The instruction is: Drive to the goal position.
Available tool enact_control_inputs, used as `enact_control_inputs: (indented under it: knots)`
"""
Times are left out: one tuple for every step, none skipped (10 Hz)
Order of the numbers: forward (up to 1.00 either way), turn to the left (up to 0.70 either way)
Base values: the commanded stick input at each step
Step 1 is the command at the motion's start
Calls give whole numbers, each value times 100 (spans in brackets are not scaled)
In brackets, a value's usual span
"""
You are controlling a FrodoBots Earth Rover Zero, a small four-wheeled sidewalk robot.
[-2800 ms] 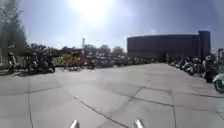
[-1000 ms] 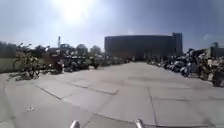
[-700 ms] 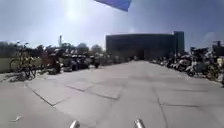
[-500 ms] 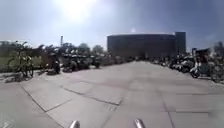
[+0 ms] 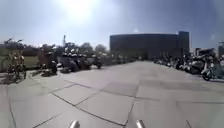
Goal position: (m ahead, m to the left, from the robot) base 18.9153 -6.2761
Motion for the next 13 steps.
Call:
enact_control_inputs:
  knots:
    - [85,0]
    - [85,0]
    - [85,-22]
    - [85,-34]
    - [85,-34]
    - [85,-34]
    - [85,-34]
    - [85,-34]
    - [85,-34]
    - [85,-34]
    - [85,-34]
    - [85,-34]
    - [85,-34]
